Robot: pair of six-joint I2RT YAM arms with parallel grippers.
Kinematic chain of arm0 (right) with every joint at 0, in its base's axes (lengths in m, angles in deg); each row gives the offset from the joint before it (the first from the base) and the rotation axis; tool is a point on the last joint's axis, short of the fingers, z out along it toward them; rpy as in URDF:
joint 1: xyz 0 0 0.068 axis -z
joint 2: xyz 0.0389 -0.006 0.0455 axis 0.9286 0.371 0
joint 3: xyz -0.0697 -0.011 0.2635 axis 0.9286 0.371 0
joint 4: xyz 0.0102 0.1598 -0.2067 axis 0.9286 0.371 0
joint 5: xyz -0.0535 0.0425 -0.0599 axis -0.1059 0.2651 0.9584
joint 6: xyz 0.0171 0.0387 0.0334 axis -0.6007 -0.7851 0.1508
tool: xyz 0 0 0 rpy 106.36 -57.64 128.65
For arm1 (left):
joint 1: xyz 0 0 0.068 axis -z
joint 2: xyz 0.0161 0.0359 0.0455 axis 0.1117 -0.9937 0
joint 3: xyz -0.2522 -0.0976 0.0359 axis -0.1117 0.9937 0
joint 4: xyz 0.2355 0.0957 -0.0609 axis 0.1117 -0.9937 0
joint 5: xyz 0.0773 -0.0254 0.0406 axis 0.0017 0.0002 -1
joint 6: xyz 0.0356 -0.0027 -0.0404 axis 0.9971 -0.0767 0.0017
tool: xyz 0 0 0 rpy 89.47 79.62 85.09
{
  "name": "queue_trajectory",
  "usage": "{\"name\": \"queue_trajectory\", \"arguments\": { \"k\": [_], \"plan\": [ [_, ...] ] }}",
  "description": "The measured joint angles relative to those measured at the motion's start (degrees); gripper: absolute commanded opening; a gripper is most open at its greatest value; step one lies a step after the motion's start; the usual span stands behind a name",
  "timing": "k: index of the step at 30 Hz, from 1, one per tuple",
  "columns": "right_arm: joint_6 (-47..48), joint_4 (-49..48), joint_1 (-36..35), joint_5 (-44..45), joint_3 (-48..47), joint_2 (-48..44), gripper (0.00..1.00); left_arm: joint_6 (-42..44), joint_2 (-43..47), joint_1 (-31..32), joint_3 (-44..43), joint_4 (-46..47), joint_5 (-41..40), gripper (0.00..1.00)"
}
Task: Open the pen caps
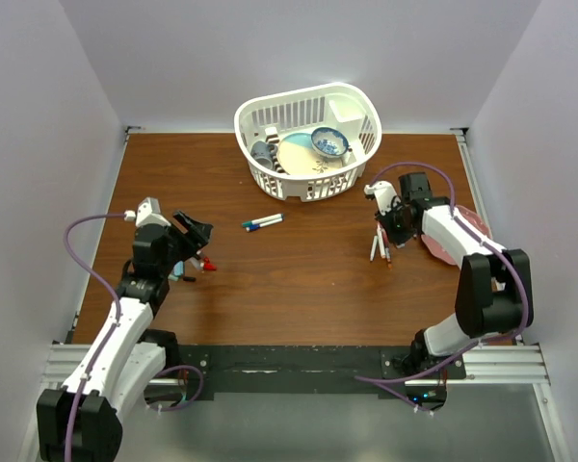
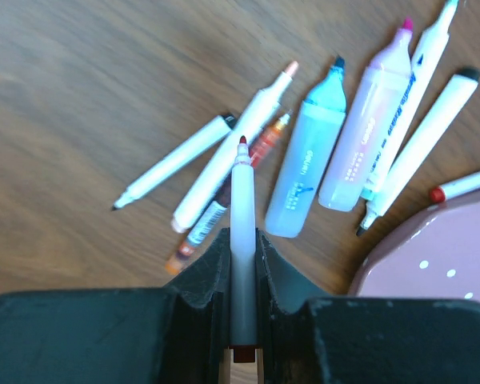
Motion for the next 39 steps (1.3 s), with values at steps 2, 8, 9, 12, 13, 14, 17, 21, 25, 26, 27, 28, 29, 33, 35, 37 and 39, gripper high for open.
{"name": "queue_trajectory", "arguments": {
  "k": [2,8,9,12,13,14,17,21,25,26,27,28,29,33,35,37,39],
  "plan": [
    [-0.8,-0.4,0.2,1.6,0.0,1.7,0.14,1.5,0.9,0.0,0.3,2.5,1.8,0.75],
    [-2.4,-0.9,0.3,4.5,0.4,4.8,0.34,4.3,0.3,0.0,1.2,5.6,6.1,0.76],
    [-2.5,-0.9,0.3,4.5,0.5,4.8,0.35,4.7,0.2,0.0,1.3,6.0,6.7,0.76],
    [-2.7,-0.9,0.7,5.0,0.5,4.8,0.38,5.6,0.0,0.0,1.7,6.9,8.8,0.77],
    [-2.7,-0.9,0.9,5.0,0.5,4.8,0.38,5.9,-0.1,0.0,1.7,7.4,9.6,0.77],
    [-2.8,-0.9,1.1,5.0,0.5,4.8,0.38,6.2,-0.3,0.0,1.8,8.0,10.3,0.77],
    [-2.8,-0.8,1.5,4.8,0.5,4.7,0.38,6.7,-1.3,0.0,1.9,9.4,12.2,0.77],
    [-2.5,-0.3,2.0,2.9,0.5,3.8,0.38,7.2,-2.3,0.0,2.0,9.7,14.1,0.77],
    [-0.3,1.0,2.1,-2.5,0.5,0.3,0.41,9.6,-2.6,0.0,1.6,9.3,16.3,0.77],
    [0.9,1.7,2.1,-5.5,0.5,-1.0,0.41,10.7,-2.7,0.0,1.1,9.0,17.0,0.77],
    [2.7,2.6,2.2,-8.9,0.5,-2.3,0.43,11.6,-2.8,0.0,0.5,9.0,17.8,0.77],
    [4.7,3.7,2.2,-12.5,0.5,-3.7,0.5,12.6,-3.1,0.0,0.0,9.3,18.5,0.76],
    [6.7,5.0,2.2,-16.4,0.5,-4.9,0.51,12.9,-3.4,0.0,-0.3,9.7,19.2,0.73],
    [17.4,10.8,0.8,-31.4,0.6,-9.6,0.69,14.0,-7.2,0.0,-0.6,12.5,21.9,0.67],
    [21.8,11.2,-1.3,-36.8,1.6,-12.0,0.7,14.1,-11.3,0.2,-1.2,12.7,22.4,0.65],
    [25.2,11.8,-4.6,-39.7,2.6,-13.7,0.7,14.3,-15.2,1.0,-2.9,11.7,21.8,0.59],
    [27.2,12.4,-7.3,-41.9,2.6,-13.9,0.68,15.3,-19.0,2.8,-6.2,10.0,20.0,0.55]
  ]
}}
